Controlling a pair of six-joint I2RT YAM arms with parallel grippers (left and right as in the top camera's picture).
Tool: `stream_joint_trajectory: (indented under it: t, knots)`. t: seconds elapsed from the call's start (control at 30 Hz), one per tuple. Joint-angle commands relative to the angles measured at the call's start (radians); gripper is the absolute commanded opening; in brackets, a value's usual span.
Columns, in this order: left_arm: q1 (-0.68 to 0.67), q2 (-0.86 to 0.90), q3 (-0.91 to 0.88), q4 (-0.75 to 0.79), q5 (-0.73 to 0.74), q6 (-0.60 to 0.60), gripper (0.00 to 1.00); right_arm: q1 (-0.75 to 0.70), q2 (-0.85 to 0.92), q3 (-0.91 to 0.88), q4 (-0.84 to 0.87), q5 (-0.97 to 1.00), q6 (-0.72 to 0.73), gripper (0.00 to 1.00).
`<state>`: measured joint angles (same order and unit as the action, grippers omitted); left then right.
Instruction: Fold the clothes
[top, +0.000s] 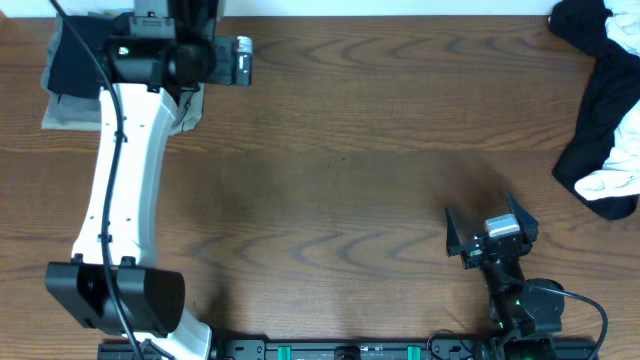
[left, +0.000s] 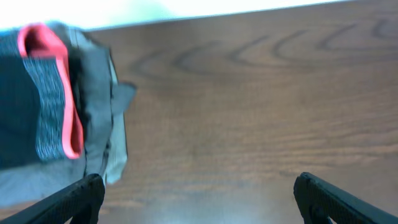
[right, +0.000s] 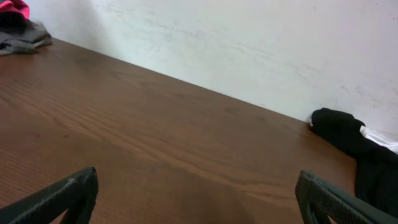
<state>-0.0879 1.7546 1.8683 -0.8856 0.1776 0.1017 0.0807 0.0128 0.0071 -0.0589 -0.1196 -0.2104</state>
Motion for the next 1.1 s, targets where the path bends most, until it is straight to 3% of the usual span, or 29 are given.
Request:
stream_joint_trajectory:
  t: [0.0, 0.27, 0.53, 1.07]
  knots:
    - [-0.036, -0.083, -0.015, 0.036, -0.071, 0.002, 0.98, -0.008, -0.007, -0.002, -0.004, 0.000, 0.015, 0.99]
    - [-0.048, -0.262, -0.228, 0.209, -0.086, 0.044, 0.98, -0.008, -0.007, -0.002, -0.004, -0.001, 0.015, 0.99]
    - [-0.045, -0.536, -0.705, 0.557, -0.077, 0.056, 0.98, -0.008, -0.007, -0.002, -0.004, -0.001, 0.015, 0.99]
    - [-0.013, -1.197, -1.566, 0.965, -0.050, -0.109, 0.98, -0.008, -0.007, -0.002, -0.004, 0.000, 0.015, 0.99]
